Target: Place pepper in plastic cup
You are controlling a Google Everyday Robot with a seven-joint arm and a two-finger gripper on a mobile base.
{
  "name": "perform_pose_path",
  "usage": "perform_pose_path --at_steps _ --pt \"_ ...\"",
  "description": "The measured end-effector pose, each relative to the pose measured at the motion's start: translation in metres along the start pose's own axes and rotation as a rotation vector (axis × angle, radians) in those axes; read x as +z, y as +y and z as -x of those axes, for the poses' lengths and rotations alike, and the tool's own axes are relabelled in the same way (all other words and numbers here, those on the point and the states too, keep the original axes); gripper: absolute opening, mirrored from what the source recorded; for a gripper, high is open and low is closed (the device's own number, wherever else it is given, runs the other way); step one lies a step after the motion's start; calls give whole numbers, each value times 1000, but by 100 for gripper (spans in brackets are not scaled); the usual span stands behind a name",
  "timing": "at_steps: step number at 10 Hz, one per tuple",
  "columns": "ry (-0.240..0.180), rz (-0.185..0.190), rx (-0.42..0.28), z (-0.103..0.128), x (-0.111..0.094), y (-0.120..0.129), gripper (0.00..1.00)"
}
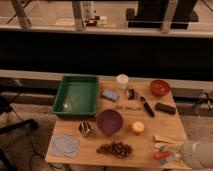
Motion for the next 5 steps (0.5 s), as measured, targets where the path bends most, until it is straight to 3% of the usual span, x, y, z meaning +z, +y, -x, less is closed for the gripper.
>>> perform_pose_path --at_steps 5 --pt "0 11 10 0 2 2 49"
